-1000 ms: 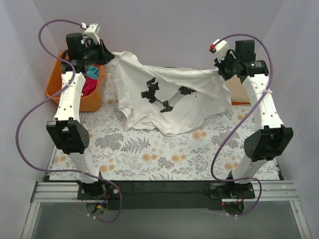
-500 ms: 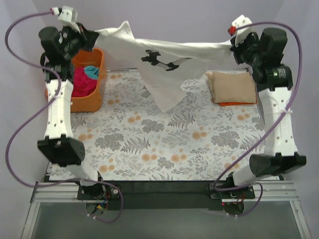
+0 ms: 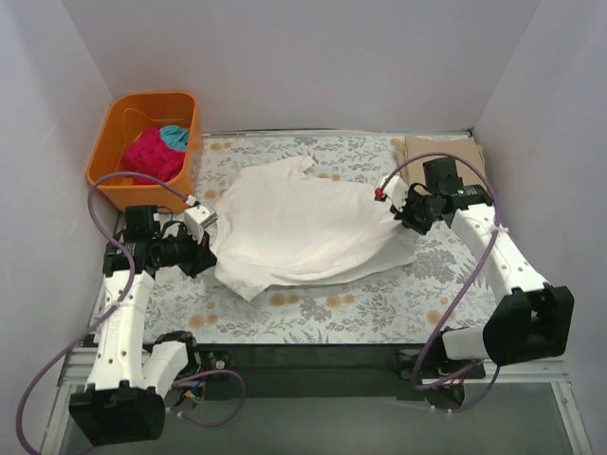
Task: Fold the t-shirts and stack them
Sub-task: Flatten the tshirt out
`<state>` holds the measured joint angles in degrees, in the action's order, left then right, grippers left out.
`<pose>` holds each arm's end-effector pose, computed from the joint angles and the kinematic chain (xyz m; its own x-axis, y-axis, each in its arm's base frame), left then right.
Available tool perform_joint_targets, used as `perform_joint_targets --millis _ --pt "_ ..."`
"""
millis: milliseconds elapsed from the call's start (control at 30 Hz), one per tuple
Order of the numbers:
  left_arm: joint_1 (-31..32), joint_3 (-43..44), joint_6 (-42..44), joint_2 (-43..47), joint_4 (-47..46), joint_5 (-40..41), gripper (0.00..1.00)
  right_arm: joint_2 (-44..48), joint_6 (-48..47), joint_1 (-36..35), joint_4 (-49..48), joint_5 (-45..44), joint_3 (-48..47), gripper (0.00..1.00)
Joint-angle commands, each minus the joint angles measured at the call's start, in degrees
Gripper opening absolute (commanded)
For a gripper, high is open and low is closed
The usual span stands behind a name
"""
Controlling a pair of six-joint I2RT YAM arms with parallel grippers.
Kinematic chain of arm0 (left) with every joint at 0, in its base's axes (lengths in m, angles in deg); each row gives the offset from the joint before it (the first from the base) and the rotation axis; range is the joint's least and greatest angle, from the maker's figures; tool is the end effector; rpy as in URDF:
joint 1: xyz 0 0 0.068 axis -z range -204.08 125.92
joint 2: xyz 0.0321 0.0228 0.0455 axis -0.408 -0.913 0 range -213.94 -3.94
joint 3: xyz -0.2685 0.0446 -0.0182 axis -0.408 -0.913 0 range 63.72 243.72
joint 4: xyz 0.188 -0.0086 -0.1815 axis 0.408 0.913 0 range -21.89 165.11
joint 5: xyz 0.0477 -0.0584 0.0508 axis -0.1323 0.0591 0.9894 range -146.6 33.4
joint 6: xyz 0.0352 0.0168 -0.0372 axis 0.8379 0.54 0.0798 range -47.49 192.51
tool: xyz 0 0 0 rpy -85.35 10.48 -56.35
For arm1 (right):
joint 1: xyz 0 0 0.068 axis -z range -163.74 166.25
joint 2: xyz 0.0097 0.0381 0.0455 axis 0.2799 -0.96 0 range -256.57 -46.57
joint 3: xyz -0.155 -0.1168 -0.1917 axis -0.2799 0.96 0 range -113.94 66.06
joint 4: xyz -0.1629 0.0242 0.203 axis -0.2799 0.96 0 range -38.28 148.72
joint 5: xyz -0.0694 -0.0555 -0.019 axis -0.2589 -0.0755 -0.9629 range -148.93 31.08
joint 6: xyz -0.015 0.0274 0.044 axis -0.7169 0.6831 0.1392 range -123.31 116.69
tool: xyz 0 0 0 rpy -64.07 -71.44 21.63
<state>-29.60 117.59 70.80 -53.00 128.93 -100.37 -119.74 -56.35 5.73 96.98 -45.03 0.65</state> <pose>0.1436 -0.0108 0.3105 -0.8343 -0.1024 -0.5417 0.2906 0.7533 -0.5900 0.2536 0.0559 0.3058 -0.2171 -0.8293 -0.5150 -0.8196 0.4414 -0.3653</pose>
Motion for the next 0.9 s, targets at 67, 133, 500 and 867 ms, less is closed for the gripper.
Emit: perform_joint_targets --millis 67,133,500,867 --pt "-0.1 3.3 -11.4 -16.9 -17.8 7.6 0.0 -21.4 4.4 -2.9 -1.9 -0.3 -10.1 0.01" --pt "-0.1 10.3 -16.2 -28.6 -21.5 9.2 0.0 -30.6 10.6 -2.9 -1.8 -1.3 -17.4 0.18" --pt "0.1 14.7 -17.4 -38.3 -23.8 10.8 0.0 -12.9 5.3 -3.5 -1.2 -0.2 -5.8 0.38" --pt "0.2 14.5 -17.1 -38.3 -23.0 10.9 0.0 -15.6 3.2 -5.8 -3.7 -2.5 5.5 0.45"
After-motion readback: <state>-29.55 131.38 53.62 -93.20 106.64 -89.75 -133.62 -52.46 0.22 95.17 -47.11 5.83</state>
